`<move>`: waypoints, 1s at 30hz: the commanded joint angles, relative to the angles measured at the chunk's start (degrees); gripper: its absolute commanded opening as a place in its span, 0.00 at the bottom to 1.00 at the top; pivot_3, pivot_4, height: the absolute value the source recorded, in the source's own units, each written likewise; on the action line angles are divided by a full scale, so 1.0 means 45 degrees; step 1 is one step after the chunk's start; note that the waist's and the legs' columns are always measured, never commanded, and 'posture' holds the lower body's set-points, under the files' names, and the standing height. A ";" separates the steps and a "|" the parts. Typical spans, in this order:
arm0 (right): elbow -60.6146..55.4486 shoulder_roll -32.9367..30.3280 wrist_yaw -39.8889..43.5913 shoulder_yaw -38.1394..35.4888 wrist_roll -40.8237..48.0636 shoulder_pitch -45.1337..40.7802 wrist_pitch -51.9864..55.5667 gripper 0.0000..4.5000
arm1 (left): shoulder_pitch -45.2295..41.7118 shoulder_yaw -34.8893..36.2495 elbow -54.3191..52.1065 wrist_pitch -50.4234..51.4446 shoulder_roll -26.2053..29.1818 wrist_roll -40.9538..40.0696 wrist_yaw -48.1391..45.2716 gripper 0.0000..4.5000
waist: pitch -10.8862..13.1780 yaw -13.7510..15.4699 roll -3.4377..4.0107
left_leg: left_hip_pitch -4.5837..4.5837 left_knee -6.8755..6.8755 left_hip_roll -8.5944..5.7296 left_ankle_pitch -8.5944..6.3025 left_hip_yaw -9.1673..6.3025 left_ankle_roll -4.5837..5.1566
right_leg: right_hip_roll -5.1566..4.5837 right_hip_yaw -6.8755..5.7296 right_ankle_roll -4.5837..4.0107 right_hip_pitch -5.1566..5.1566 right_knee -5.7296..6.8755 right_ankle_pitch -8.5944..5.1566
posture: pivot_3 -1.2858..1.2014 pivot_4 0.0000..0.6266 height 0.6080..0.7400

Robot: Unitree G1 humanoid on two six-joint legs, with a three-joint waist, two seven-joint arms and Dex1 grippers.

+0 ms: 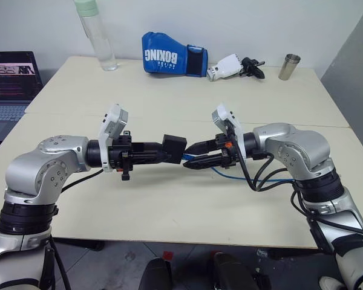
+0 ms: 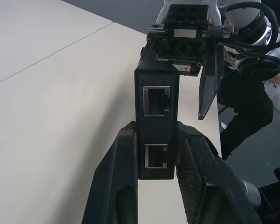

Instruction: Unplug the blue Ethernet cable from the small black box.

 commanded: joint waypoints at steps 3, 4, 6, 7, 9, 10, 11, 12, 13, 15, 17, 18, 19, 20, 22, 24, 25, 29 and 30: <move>-0.0066 0.0013 0.0299 -0.0003 -0.0065 -0.0306 -0.0301 0.52 | -0.0184 0.0416 -0.0458 0.0086 0.0224 -0.0423 -0.0134 0.17 | 0.0000 -0.0001 0.0000 | 0.0000 0.0000 0.0000 0.0000 0.0001 0.0000 | 0.0000 0.0000 0.0000 0.0000 0.0000 0.0000 | 0.52 0.24 1.00; -0.0058 0.0029 0.0313 0.0000 -0.0080 -0.0310 -0.0293 0.52 | -0.0178 0.0420 -0.0470 0.0093 0.0235 -0.0441 -0.0131 0.17 | 0.0000 -0.0001 0.0001 | 0.0000 0.0000 0.0001 0.0000 0.0001 0.0000 | 0.0000 0.0001 0.0000 0.0000 0.0000 0.0000 | 0.52 0.24 1.00; 0.0039 0.0083 0.0345 0.0031 -0.0137 -0.0355 -0.0290 0.44 | -0.0201 0.0425 -0.0483 0.0116 0.0237 -0.0484 -0.0129 0.17 | 0.0000 -0.0002 0.0000 | 0.0000 0.0000 0.0002 0.0000 0.0002 0.0000 | 0.0001 0.0000 0.0000 -0.0001 0.0000 0.0000 | 0.52 0.24 1.00; 0.0098 0.0109 0.0365 0.0045 -0.0155 -0.0383 -0.0266 0.40 | -0.0206 0.0416 -0.0492 0.0110 0.0242 -0.0489 -0.0142 0.17 | 0.0000 -0.0001 0.0000 | 0.0000 0.0000 0.0002 0.0000 0.0001 0.0000 | 0.0001 0.0000 0.0000 -0.0001 0.0000 0.0000 | 0.52 0.24 1.00; 0.0150 0.0117 0.0395 0.0067 -0.0158 -0.0407 -0.0219 0.30 | -0.0182 0.0411 -0.0562 0.0118 0.0253 -0.0517 -0.0144 0.17 | 0.0000 -0.0002 0.0001 | 0.0001 0.0000 0.0002 0.0000 0.0002 0.0000 | 0.0001 0.0000 0.0000 -0.0001 0.0000 0.0000 | 0.52 0.24 1.00; 0.0182 0.0106 0.0431 0.0096 -0.0165 -0.0427 -0.0212 0.25 | -0.0176 0.0402 -0.0580 0.0113 0.0262 -0.0512 -0.0155 0.17 | 0.0000 -0.0001 0.0000 | 0.0000 0.0000 0.0001 0.0000 0.0002 0.0000 | 0.0001 0.0000 0.0000 -0.0001 0.0000 0.0000 | 0.52 0.24 1.00; 0.0214 0.0097 0.0459 0.0124 -0.0177 -0.0445 -0.0219 0.19 | -0.0175 0.0396 -0.0588 0.0108 0.0268 -0.0505 -0.0166 0.17 | 0.0000 -0.0002 0.0001 | 0.0000 0.0000 0.0002 0.0000 0.0001 0.0000 | 0.0001 0.0001 0.0000 -0.0001 0.0000 0.0000 | 0.52 0.24 1.00; 0.0240 0.0092 0.0478 0.0142 -0.0187 -0.0460 -0.0227 0.14 | -0.0176 0.0393 -0.0590 0.0104 0.0271 -0.0495 -0.0176 0.17 | 0.0001 -0.0002 0.0001 | 0.0000 0.0000 0.0001 0.0000 0.0001 0.0000 | 0.0001 0.0001 0.0000 -0.0001 0.0000 0.0000 | 0.52 0.24 1.00; 0.0286 0.0092 0.0506 0.0162 -0.0203 -0.0484 -0.0241 0.09 | -0.0176 0.0382 -0.0594 0.0090 0.0280 -0.0475 -0.0195 0.17 | 0.0001 -0.0001 0.0001 | 0.0000 0.0000 0.0001 0.0000 0.0003 0.0000 | 0.0001 0.0001 0.0000 -0.0002 0.0000 0.0000 | 0.52 0.24 1.00; 0.0315 0.0087 0.0547 0.0183 -0.0232 -0.0509 -0.0240 0.02 | -0.0154 0.0377 -0.0640 0.0076 0.0299 -0.0462 -0.0205 0.17 | 0.0001 -0.0001 0.0001 | 0.0000 -0.0001 0.0002 0.0000 0.0002 0.0000 | 0.0002 0.0002 0.0000 -0.0003 0.0000 0.0000 | 0.52 0.24 1.00; 0.0316 0.0079 0.0596 0.0210 -0.0270 -0.0531 -0.0245 0.02 | -0.0172 0.0387 -0.0633 0.0081 0.0276 -0.0464 -0.0186 0.17 | 0.0001 -0.0001 0.0002 | 0.0000 -0.0001 0.0002 0.0000 0.0001 0.0000 | 0.0002 0.0001 0.0000 -0.0002 0.0000 0.0000 | 0.52 0.24 1.00; 0.0318 0.0078 0.0616 0.0219 -0.0276 -0.0545 -0.0236 0.02 | -0.0187 0.0388 -0.0620 0.0082 0.0258 -0.0463 -0.0177 0.17 | 0.0001 -0.0002 0.0002 | 0.0000 -0.0001 0.0002 0.0000 0.0002 0.0000 | 0.0002 0.0001 0.0000 -0.0002 0.0000 0.0000 | 0.52 0.24 1.00; 0.0292 0.0072 0.0624 0.0222 -0.0271 -0.0545 -0.0219 0.02 | -0.0186 0.0400 -0.0630 0.0092 0.0249 -0.0476 -0.0166 0.17 | 0.0001 -0.0002 0.0001 | 0.0000 -0.0001 0.0002 0.0000 0.0002 0.0000 | 0.0002 0.0001 0.0000 -0.0003 0.0000 0.0000 | 0.52 0.24 1.00; 0.0275 0.0059 0.0648 0.0239 -0.0276 -0.0549 -0.0214 0.02 | -0.0193 0.0398 -0.0624 0.0090 0.0239 -0.0474 -0.0159 0.17 | 0.0001 -0.0002 0.0002 | 0.0000 -0.0001 0.0002 0.0000 0.0002 0.0000 | 0.0002 0.0000 0.0000 -0.0003 0.0000 0.0000 | 0.52 0.24 1.00; 0.0241 0.0029 0.0683 0.0267 -0.0280 -0.0554 -0.0194 0.02 | -0.0211 0.0397 -0.0595 0.0090 0.0222 -0.0471 -0.0147 0.17 | 0.0002 -0.0001 0.0002 | 0.0000 -0.0002 0.0002 0.0000 0.0001 0.0000 | 0.0002 0.0000 0.0000 -0.0002 -0.0001 0.0000 | 0.52 0.24 1.00; 0.0214 0.0003 0.0710 0.0282 -0.0289 -0.0550 -0.0178 0.02 | -0.0217 0.0403 -0.0573 0.0094 0.0219 -0.0473 -0.0145 0.17 | 0.0002 -0.0001 0.0002 | 0.0000 -0.0001 0.0003 0.0000 0.0002 0.0000 | 0.0003 0.0000 0.0000 -0.0003 -0.0001 0.0000 | 0.52 0.24 1.00; 0.0214 -0.0004 0.0717 0.0282 -0.0296 -0.0548 -0.0177 0.02 | -0.0220 0.0404 -0.0564 0.0094 0.0218 -0.0472 -0.0145 0.17 | 0.0002 -0.0002 0.0003 | 0.0000 -0.0001 0.0002 0.0000 0.0002 0.0000 | 0.0003 0.0001 0.0000 -0.0003 -0.0001 0.0000 | 0.52 0.24 1.00; 0.0237 -0.0110 0.0808 0.0307 -0.0383 -0.0511 -0.0214 0.02 | -0.0206 0.0391 -0.0554 0.0111 0.0249 -0.0471 -0.0185 0.17 | 0.0002 -0.0001 0.0003 | 0.0000 -0.0001 0.0002 0.0000 0.0002 0.0000 | 0.0003 0.0000 0.0000 -0.0003 -0.0001 0.0000 | 0.52 0.24 1.00; 0.0258 -0.0158 0.0844 0.0323 -0.0430 -0.0501 -0.0232 0.02 | -0.0218 0.0383 -0.0527 0.0109 0.0254 -0.0457 -0.0193 0.17 | 0.0002 -0.0001 0.0003 | 0.0000 -0.0001 0.0002 0.0000 0.0002 0.0000 | 0.0003 0.0000 0.0000 -0.0003 -0.0001 0.0000 | 0.52 0.24 1.00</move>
